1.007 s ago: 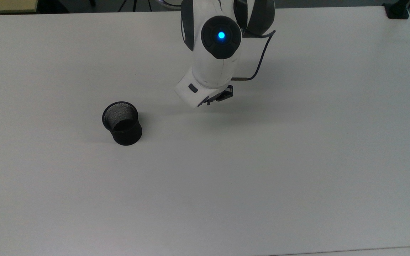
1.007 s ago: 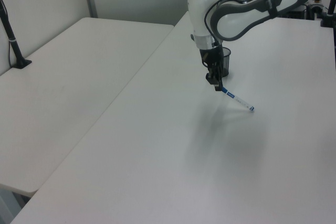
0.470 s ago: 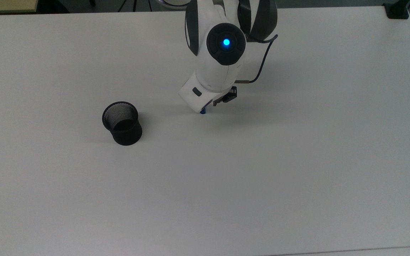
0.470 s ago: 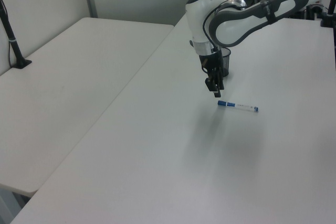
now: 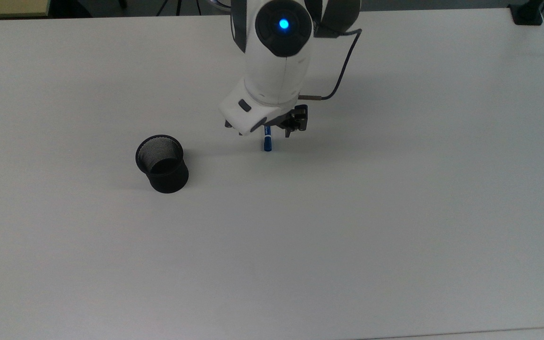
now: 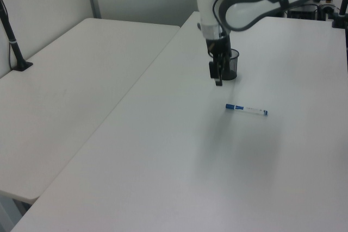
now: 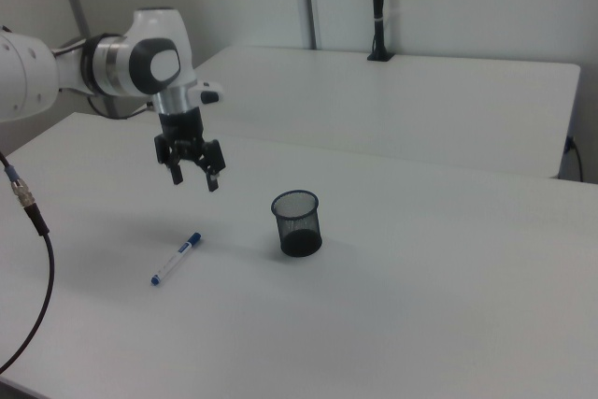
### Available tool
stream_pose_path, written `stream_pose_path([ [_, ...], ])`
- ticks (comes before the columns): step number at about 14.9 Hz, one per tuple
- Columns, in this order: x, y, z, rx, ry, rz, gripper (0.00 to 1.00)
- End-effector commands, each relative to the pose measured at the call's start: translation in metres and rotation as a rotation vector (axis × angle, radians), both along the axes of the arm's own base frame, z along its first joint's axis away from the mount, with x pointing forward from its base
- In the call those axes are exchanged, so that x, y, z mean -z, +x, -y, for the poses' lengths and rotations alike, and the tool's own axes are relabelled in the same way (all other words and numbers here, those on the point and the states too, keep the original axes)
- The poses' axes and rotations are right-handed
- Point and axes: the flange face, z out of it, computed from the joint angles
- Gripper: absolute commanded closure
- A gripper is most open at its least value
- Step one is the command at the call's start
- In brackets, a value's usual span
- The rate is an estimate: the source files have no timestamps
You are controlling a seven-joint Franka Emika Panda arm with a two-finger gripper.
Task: Remove the marker
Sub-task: 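Open the gripper, release the marker, and raise the gripper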
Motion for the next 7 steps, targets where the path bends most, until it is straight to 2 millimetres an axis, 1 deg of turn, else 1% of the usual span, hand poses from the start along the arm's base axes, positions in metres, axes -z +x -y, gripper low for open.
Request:
stream_pose_path([
  [1,-0.054,-0.019,0.036,0.025,0.022,0.002,0.00],
  [4,-0.096,-0.034,0.060,0.041,0.038,0.024,0.00],
  [7,-0.132,-0.049,0.086,0.078,0.048,0.052,0.00],
])
